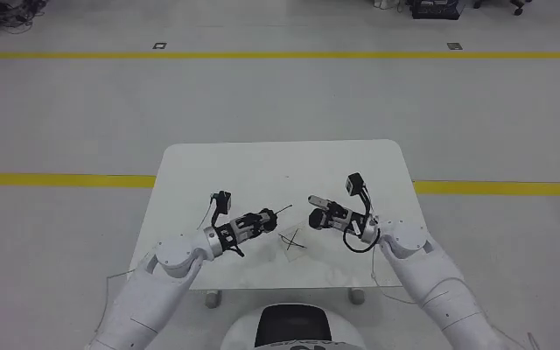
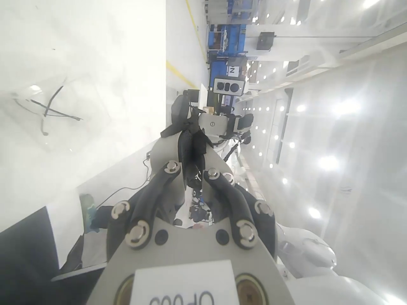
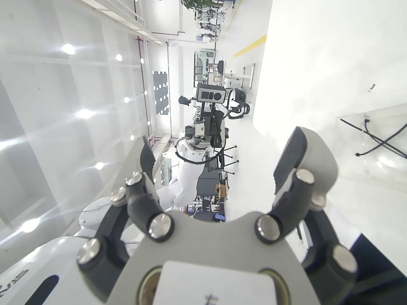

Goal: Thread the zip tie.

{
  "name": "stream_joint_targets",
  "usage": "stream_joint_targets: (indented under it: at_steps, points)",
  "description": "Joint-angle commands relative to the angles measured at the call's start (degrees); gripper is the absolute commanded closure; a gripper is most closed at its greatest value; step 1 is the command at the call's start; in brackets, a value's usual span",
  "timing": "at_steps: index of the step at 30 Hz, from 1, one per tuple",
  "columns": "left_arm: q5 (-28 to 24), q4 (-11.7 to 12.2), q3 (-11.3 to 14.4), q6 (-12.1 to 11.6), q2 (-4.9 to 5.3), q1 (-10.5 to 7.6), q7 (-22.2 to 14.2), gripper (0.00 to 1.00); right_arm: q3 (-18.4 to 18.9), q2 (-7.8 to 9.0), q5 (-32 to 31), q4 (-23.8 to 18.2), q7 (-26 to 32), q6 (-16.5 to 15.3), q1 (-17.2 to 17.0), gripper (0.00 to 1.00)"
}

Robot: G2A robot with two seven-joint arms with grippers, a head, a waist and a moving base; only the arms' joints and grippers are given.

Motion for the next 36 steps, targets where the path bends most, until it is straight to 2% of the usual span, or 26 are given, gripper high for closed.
stream_joint_targets:
  at_steps: [1,2,5,7,10,13,15,17,22,24,26,29,33,35,36]
  points:
    - [-0.03,0.12,0.58,0.17,-0.04,-0.39,-0.34,1.0,0.47,0.04,1.36,0.46,0.25,0.37,-0.05,0.0]
    - [-0.22,0.51,0.77,0.1,-0.01,-0.84,-1.52,1.0,1.22,0.22,1.48,1.54,0.89,0.46,0.23,0.0]
    - [-1.31,2.85,0.26,0.2,0.42,-2.17,-7.44,1.0,2.96,0.91,5.63,5.17,12.28,-0.59,1.3,0.0]
    - [-2.65,4.26,-0.22,-0.83,0.76,-2.86,-12.44,1.0,3.65,1.34,6.63,8.15,19.11,-1.55,2.45,0.0]
    - [-4.13,6.19,-0.64,-2.53,1.23,-3.62,-19.14,1.0,3.1,1.47,7.98,11.73,26.24,-2.43,4.23,0.0]
    - [-5.73,7.63,-0.39,-3.07,1.46,-4.35,-23.12,1.0,1.36,1.18,9.74,15.11,30.97,-2.74,6.28,0.0]
    - [-5.32,8.33,0.18,-3.25,1.52,-4.89,-23.76,1.0,-0.94,1.0,10.57,15.93,30.97,-2.76,7.35,0.0]
    - [-2.67,8.13,1.04,-5.21,1.55,-5.44,-22.99,1.0,-2.18,1.0,11.17,17.17,30.97,-3.17,8.31,0.0]
    - [-2.67,8.13,1.04,-5.21,1.55,-5.44,-22.99,1.0,-2.18,1.0,11.17,17.17,30.97,-3.17,8.31,0.0]
    - [-2.26,8.14,1.43,-5.0,1.52,-5.43,-21.8,1.0,-2.63,0.93,11.13,16.36,30.97,-3.01,8.04,0.0]
    - [-4.49,8.34,2.18,-4.36,1.39,-5.48,-22.22,1.0,-3.21,0.9,10.73,16.77,30.97,-2.64,8.2,0.0]
    - [-6.38,9.39,3.39,-4.27,1.36,-6.4,-25.39,1.0,-6.95,0.66,13.11,17.09,30.97,-2.31,9.49,0.0]
    - [-8.2,10.85,4.61,-4.74,1.4,-7.47,-28.74,1.0,-13.23,1.3,16.73,18.94,30.97,-3.19,12.36,0.0]
    - [-7.19,11.04,5.06,-5.88,1.51,-7.95,-29.65,1.0,-16.04,1.86,18.28,19.89,30.97,-3.83,13.8,0.0]
    - [-6.07,10.94,5.15,-6.67,1.58,-8.04,-29.29,1.0,-16.04,1.86,18.28,19.89,30.97,-3.83,13.8,0.0]
